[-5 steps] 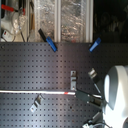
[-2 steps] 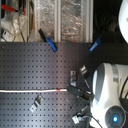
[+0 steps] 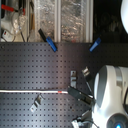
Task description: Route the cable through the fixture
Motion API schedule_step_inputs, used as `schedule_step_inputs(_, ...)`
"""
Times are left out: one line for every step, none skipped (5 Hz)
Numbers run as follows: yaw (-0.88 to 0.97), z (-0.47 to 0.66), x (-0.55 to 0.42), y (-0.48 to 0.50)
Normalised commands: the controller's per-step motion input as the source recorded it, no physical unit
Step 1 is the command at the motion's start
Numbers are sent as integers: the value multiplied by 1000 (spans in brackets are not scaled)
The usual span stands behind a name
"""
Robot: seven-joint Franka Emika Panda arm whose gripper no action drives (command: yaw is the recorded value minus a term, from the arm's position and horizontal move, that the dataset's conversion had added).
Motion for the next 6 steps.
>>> schedule_step_inputs(0,11,0,0)
schedule_step_inputs(0,151,1,-1)
schedule_step_inputs(0,183,1,-1)
schedule_step_inputs(0,0,26,99)
schedule_step_inputs(-77,1000,8,2)
schedule_step_inputs(0,-40,-1,0)
